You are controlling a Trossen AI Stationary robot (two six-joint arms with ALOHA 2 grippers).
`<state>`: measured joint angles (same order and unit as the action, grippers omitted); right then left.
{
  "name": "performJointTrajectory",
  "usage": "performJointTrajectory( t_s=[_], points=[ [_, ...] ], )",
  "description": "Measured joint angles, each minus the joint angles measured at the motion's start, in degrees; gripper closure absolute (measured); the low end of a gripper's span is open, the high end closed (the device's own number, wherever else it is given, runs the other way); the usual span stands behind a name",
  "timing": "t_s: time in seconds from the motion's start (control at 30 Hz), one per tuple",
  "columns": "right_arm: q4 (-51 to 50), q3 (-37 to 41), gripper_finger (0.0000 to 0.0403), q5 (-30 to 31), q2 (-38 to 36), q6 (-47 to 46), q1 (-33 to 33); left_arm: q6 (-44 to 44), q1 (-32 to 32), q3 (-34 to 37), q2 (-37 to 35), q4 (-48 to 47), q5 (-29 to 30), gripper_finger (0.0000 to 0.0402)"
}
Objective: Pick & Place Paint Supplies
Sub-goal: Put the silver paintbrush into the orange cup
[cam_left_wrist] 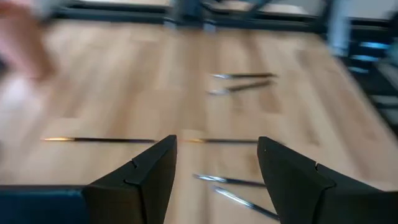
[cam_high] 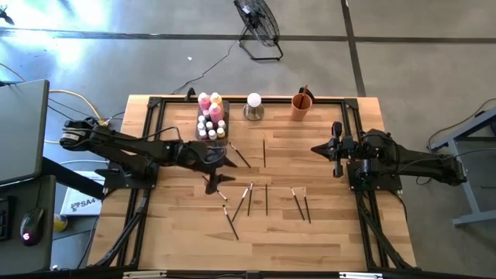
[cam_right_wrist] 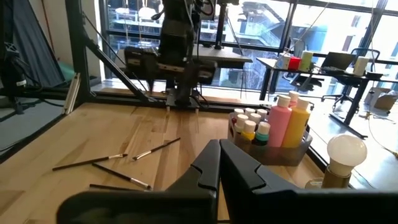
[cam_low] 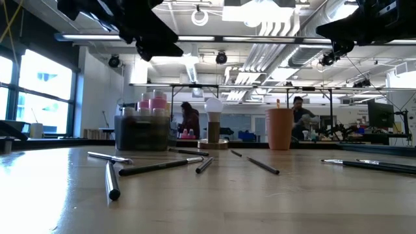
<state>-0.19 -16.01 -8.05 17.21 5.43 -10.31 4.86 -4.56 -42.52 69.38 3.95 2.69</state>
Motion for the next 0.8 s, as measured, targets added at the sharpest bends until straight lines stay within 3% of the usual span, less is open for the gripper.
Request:
performJointTrajectory(
  t_s=[0.13,0.33,0.7,0.8],
  points=[
    [-0.09,0.00,0.0401,-0.02,0.00,0.00,0.02,2.58,0.00,0.01,1.66,-1.10,-7.17,0.0181],
    [-0.55,0.00,0.0401,0.26,0.00,0.00,0.02,4.44,0.00,0.00,4.13,-1.08,-12.26,0.0181],
    [-1.71,0.00,0.0401,0.42,0.00,-4.24,0.01,-0.16,-0.03,0.00,10.11,4.11,-14.17,0.0181],
    [-2.62,0.00,0.0401,0.45,0.00,-4.31,0.01,-2.11,-0.99,0.00,11.90,3.44,-11.08,0.0181]
  ],
)
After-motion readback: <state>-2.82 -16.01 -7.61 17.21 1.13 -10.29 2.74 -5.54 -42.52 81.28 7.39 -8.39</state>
